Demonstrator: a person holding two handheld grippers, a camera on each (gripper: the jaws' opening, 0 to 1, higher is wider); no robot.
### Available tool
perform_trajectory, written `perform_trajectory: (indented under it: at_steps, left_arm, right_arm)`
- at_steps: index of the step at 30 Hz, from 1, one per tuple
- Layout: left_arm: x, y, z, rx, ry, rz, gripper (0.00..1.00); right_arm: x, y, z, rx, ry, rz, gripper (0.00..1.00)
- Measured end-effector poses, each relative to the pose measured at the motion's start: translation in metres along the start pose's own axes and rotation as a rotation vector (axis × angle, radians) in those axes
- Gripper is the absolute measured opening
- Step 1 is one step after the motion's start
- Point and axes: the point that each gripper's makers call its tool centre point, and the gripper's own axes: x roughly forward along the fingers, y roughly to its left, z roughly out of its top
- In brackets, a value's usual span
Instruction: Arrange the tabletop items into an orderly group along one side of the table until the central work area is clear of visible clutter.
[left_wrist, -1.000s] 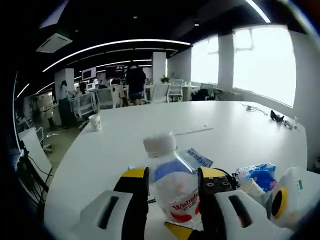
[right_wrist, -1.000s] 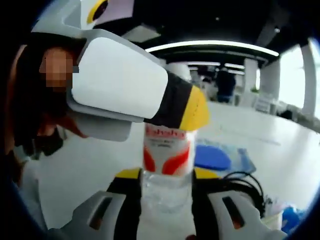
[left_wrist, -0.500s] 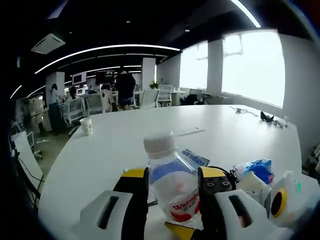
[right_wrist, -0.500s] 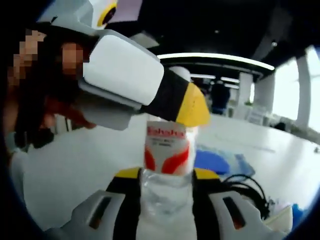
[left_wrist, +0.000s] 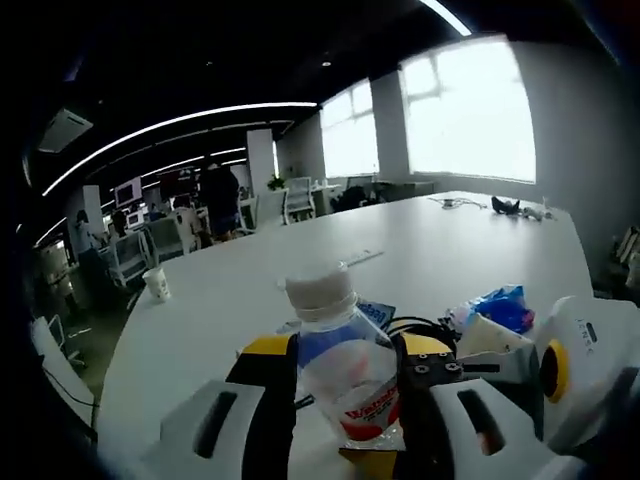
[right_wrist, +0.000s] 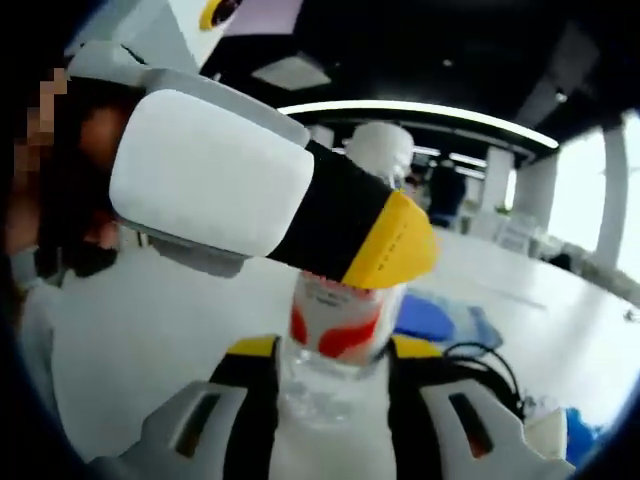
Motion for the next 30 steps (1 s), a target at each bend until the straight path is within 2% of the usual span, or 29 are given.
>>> perform_trajectory:
  at_steps: [9, 19, 23, 30]
  left_arm:
    - [-0.012, -0.009, -0.001, 0.028, 0.003, -0.011, 0.37]
    - [-0.019, -0.022, 0.003, -0.035, -0.022, -0.016, 0.36]
    - [-0.022, -0.019, 0.003, -0.051, -0.014, 0.007, 0.36]
    - [-0.02, -0.015, 0.002, -0.065, -0.01, -0.003, 0.35]
  right_arm:
    - [-0.007, 0.004, -0.006, 0.005, 0.034, 0.023, 0.37]
    - [-0.018, 0.007, -0.016, 0.011, 0.083, 0.058, 0.34]
    - [-0.019, 0.01, -0.02, -0.002, 0.107, 0.083, 0.34]
    - [-0.023, 0.009, -0.032, 0.039, 0.165, 0.102, 0.3]
